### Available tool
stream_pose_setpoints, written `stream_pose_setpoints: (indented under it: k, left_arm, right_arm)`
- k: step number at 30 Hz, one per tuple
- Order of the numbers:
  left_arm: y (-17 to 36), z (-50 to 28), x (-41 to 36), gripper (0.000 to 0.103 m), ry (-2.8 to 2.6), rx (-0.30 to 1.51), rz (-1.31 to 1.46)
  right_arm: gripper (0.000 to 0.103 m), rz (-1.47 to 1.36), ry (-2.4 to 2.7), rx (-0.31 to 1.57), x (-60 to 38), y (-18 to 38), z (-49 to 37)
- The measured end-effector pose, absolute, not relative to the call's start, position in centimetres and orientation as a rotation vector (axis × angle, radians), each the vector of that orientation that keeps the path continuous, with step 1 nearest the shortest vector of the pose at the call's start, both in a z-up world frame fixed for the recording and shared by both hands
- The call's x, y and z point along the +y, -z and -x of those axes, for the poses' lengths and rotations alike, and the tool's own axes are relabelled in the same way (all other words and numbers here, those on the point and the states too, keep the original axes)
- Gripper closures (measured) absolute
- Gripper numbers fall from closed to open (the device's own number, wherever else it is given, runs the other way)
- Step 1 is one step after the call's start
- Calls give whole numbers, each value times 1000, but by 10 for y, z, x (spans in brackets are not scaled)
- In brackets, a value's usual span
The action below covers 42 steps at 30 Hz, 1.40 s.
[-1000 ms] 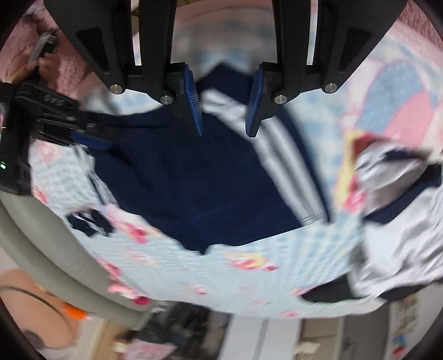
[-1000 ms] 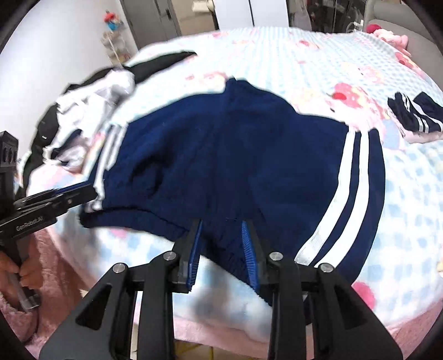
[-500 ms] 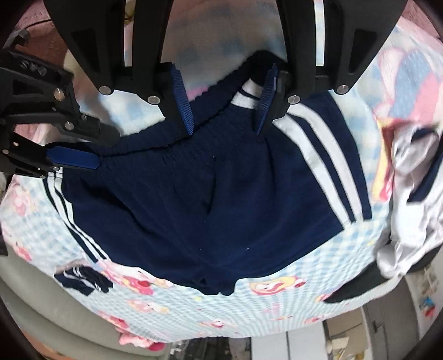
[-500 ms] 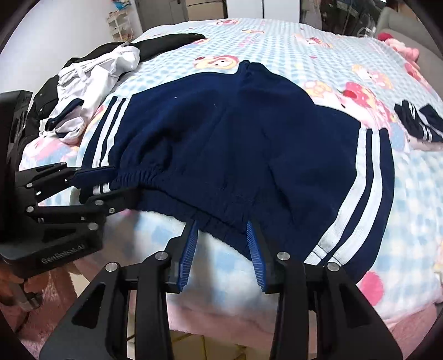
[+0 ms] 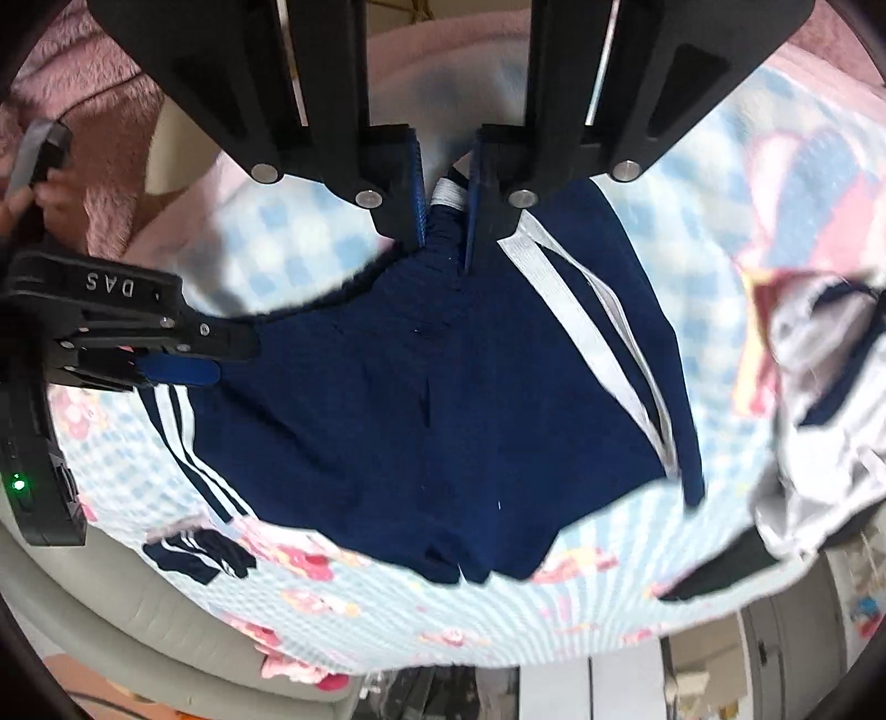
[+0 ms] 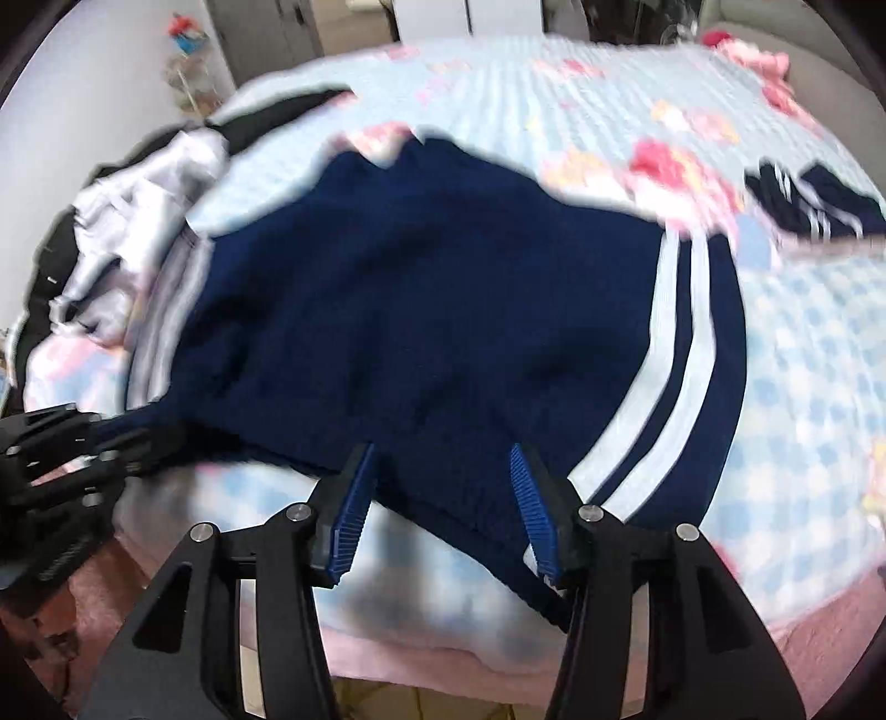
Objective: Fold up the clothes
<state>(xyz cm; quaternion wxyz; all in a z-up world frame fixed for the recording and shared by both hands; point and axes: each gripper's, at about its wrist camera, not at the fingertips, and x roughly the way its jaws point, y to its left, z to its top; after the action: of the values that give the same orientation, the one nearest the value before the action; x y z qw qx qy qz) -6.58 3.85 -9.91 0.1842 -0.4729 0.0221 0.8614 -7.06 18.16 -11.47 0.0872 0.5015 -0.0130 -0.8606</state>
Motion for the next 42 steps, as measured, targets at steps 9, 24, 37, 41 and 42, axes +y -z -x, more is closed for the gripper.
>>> stream_pose_setpoints:
  k: [9, 24, 37, 41, 42]
  left_arm:
    - [76, 74, -46, 49, -2487, -595, 1164]
    - [80, 67, -20, 52, -2654, -247, 1254]
    - [96, 74, 16, 48, -2606, -20, 1303]
    - [76, 95, 41, 51, -2570, 23, 1233]
    - [71, 100, 49, 51, -2542, 7, 1225]
  right_arm:
    - [52, -1378, 2575, -63, 185, 95, 58]
    - [53, -1407, 2651, -51, 200, 99, 50]
    - [53, -1442, 2636, 56, 190, 104, 55]
    - [51, -1267, 2643, 170, 184, 74, 57]
    - [51, -1275, 2669, 201, 185, 71, 67]
